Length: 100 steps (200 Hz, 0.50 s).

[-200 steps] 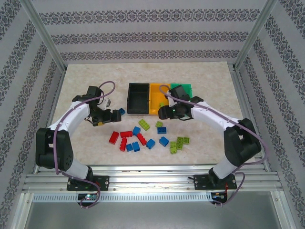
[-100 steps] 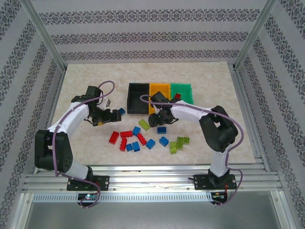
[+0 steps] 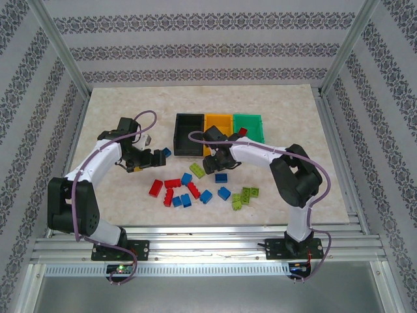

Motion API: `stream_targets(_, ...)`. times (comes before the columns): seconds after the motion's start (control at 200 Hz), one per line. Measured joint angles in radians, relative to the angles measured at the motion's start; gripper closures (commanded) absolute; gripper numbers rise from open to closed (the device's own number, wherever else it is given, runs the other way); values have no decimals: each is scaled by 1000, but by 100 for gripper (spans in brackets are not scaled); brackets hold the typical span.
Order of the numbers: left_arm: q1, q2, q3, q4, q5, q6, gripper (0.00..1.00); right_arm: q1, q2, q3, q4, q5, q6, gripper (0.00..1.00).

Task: Sort the legos into containers by color
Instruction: Pick up the lego from the center of the table.

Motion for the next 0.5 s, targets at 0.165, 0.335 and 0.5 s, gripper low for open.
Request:
stream_targets(0.165,0,-1,-4,0,0,0,6,-1,-1,3,-19,25,-11,38)
stream_targets(0.335,0,-1,-4,0,5,0,6,-8,5,10,-19,38,-17,38)
stream_targets(0.5,0,-1,-4,0,12,0,6,-12,48,50,-8,38,-23,40)
